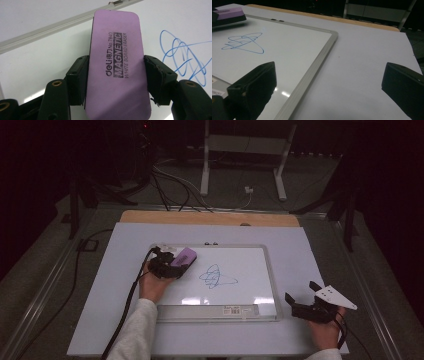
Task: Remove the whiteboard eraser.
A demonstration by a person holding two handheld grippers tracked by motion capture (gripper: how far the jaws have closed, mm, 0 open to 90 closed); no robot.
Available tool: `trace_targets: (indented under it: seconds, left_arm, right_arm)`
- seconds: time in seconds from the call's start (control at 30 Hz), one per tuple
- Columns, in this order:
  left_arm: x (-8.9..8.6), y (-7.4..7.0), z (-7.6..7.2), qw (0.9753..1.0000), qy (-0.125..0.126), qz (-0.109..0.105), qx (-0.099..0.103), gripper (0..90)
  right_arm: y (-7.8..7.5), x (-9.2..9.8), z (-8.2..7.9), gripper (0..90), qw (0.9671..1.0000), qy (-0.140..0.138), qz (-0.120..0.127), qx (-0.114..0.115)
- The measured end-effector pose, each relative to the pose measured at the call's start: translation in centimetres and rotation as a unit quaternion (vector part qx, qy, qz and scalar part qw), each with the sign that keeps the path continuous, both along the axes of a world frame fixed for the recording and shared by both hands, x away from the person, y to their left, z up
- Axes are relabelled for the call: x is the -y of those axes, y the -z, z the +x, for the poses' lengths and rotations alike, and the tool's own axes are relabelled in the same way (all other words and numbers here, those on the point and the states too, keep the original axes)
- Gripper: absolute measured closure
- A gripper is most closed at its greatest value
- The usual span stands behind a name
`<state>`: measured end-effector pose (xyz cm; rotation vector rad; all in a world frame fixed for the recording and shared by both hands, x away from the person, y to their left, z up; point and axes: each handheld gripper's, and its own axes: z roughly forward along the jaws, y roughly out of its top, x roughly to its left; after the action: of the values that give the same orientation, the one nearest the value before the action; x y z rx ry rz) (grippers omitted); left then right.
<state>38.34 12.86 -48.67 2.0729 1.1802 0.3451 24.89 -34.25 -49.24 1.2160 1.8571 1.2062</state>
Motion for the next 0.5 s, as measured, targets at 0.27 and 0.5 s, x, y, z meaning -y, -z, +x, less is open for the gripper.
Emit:
trace_targets:
  seconds: [0.27,0.5]
  left_arm:
    - [1.1,0.2,0.0,1.0,0.008,-0.001,-0.001,41.7]
    - [1.9,0.4,0.1,0.9999,0.014,-0.002,-0.001,41.7]
  right_arm:
    - [0.0,0.0,0.1,0.0,1.0,0.001,-0.004,-0.002]
    - [0.1,0.1,0.1,0.0,1.0,0.005,-0.001,-0.003]
